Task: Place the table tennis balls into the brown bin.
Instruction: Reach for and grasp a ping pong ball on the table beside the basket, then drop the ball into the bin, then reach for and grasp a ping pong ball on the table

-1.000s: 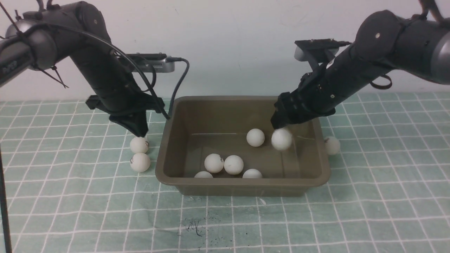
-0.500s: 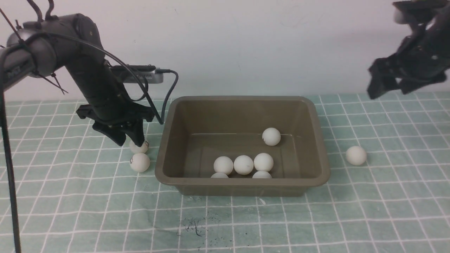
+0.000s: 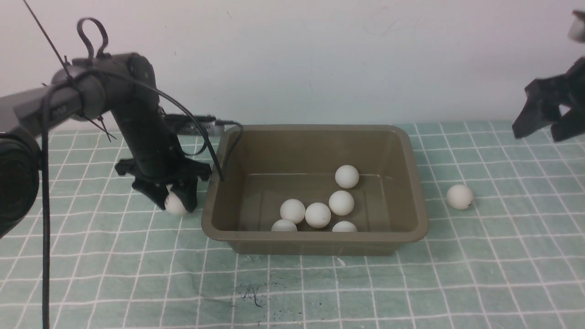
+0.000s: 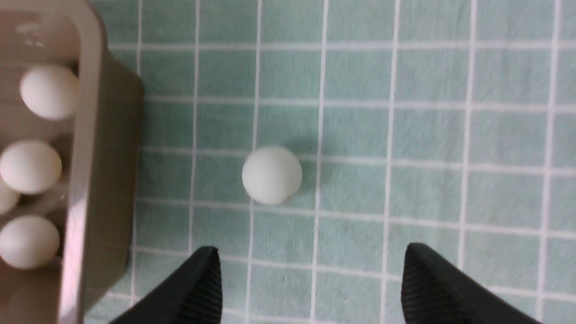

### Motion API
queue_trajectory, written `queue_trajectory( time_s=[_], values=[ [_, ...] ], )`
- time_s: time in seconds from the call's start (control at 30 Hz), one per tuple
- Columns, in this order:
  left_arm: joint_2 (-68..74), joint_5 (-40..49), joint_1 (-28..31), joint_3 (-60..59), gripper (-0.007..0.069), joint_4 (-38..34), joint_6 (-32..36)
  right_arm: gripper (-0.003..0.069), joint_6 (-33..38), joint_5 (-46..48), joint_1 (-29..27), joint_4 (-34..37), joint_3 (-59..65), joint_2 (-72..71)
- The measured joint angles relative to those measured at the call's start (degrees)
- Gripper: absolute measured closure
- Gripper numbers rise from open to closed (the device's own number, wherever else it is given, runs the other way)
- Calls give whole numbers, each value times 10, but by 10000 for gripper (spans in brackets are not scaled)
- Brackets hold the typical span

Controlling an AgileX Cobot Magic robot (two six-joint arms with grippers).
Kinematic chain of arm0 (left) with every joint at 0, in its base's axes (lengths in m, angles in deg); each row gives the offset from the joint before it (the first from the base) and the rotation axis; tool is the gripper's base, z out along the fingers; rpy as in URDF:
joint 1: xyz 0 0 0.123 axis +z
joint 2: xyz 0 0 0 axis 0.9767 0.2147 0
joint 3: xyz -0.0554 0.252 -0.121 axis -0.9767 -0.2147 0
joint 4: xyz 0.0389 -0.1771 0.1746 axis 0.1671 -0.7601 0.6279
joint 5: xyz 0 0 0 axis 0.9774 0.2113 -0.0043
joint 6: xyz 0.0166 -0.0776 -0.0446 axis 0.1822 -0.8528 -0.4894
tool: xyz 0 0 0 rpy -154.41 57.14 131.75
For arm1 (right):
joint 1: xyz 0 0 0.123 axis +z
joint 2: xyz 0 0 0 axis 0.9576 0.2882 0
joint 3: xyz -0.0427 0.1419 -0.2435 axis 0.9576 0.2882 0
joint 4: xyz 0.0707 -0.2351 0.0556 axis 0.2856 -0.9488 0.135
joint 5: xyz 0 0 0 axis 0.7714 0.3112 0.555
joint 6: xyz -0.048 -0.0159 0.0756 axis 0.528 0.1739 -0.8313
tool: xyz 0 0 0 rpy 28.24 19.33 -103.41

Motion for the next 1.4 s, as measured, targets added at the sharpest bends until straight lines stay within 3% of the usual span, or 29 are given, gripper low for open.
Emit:
queue_trajectory(
  time_s=[0.17, 0.3, 0.5, 0.63, 0.73, 0.8, 0.87, 0.97, 1.03, 1.13, 1.27, 1.4],
  values=[
    [-72, 0, -6, 42, 272, -34, 6, 180, 0, -95, 19, 13, 80, 22],
    [-92, 1, -35, 56, 272, -92, 49, 180, 2, -137, 50, 20, 85, 64],
    [-67, 2, -77, 56, 264, -103, 61, 180, 3, -183, 90, 15, 79, 114],
    [-38, 2, -97, 56, 125, -104, 61, 180, -32, -199, 98, -19, 70, 142],
    [-38, 3, -97, 64, 90, -102, 56, 195, -49, -200, 98, -34, 68, 149],
    [-42, 4, -93, 91, 130, -83, 43, 258, -50, -199, 98, -38, 64, 153],
    [-51, 4, -79, 113, 237, -60, 40, 306, -47, -176, 98, -40, 55, 154],
    [-79, 4, -37, 131, 511, -28, 35, 299, -44, -117, 98, -43, 19, 145],
    [-89, 4, 5, 136, 591, -18, 30, 299, -43, -68, 99, -29, -14, 124],
    [-89, 5, 33, 136, 617, -13, 30, 299, -36, -42, 107, 3, -42, 93],
    [-58, 6, 69, 136, 610, -24, 43, 299, 30, -30, 146, 103, -73, 42],
    [-15, 6, 68, 136, 496, -56, 59, 299, 85, -64, 193, 139, -76, 41]
  ],
)
